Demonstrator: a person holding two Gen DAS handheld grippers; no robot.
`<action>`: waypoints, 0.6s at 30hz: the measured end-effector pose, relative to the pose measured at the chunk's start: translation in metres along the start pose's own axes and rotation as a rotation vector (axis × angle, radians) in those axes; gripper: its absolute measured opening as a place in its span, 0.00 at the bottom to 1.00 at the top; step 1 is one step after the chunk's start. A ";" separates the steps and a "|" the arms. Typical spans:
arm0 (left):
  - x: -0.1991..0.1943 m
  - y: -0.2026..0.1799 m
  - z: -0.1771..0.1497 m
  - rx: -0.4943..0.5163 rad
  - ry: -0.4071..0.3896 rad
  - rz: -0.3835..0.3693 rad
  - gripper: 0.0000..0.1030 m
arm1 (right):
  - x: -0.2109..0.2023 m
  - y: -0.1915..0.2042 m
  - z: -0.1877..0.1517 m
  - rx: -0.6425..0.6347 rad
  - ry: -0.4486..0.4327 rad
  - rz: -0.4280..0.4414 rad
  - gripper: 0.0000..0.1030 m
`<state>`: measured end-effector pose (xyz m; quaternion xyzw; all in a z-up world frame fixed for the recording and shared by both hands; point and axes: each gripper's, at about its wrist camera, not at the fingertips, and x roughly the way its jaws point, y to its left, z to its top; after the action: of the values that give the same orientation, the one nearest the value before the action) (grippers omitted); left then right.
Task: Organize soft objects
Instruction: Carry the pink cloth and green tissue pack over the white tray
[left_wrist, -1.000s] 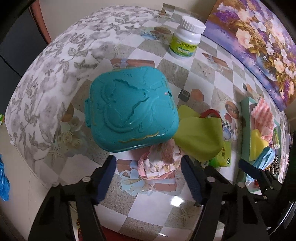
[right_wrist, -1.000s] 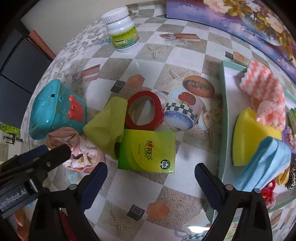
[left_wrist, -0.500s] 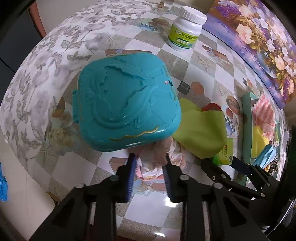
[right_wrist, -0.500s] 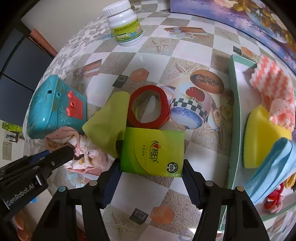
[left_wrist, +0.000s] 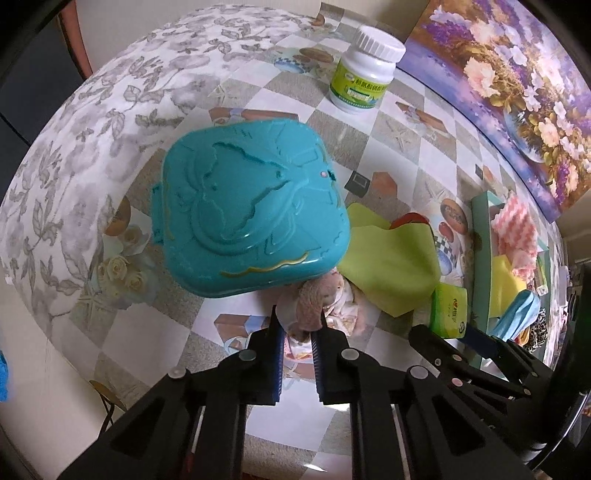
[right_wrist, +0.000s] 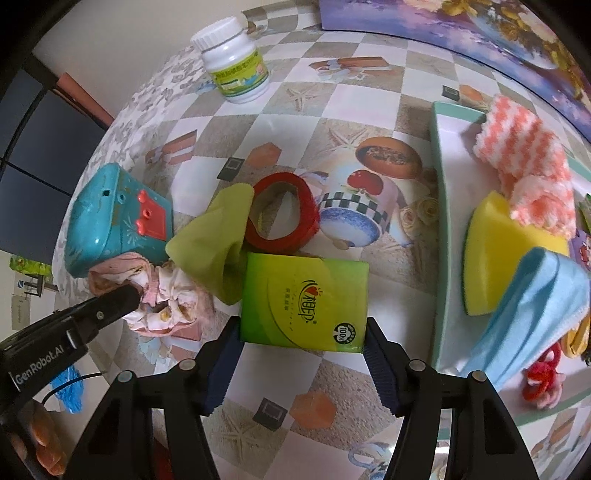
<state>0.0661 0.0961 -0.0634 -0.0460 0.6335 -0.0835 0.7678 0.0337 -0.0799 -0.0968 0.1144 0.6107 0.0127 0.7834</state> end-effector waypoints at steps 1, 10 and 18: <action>-0.002 0.000 -0.001 0.001 -0.005 -0.002 0.13 | -0.003 -0.001 -0.001 0.001 -0.006 0.000 0.65; -0.031 -0.002 -0.012 0.030 -0.084 -0.007 0.13 | -0.035 -0.013 -0.006 0.015 -0.066 0.012 0.65; -0.067 -0.028 -0.013 0.103 -0.191 -0.014 0.13 | -0.081 -0.031 -0.004 0.043 -0.175 0.006 0.65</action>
<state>0.0391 0.0816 0.0033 -0.0186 0.5522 -0.1164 0.8254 0.0054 -0.1219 -0.0265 0.1336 0.5398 -0.0082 0.8311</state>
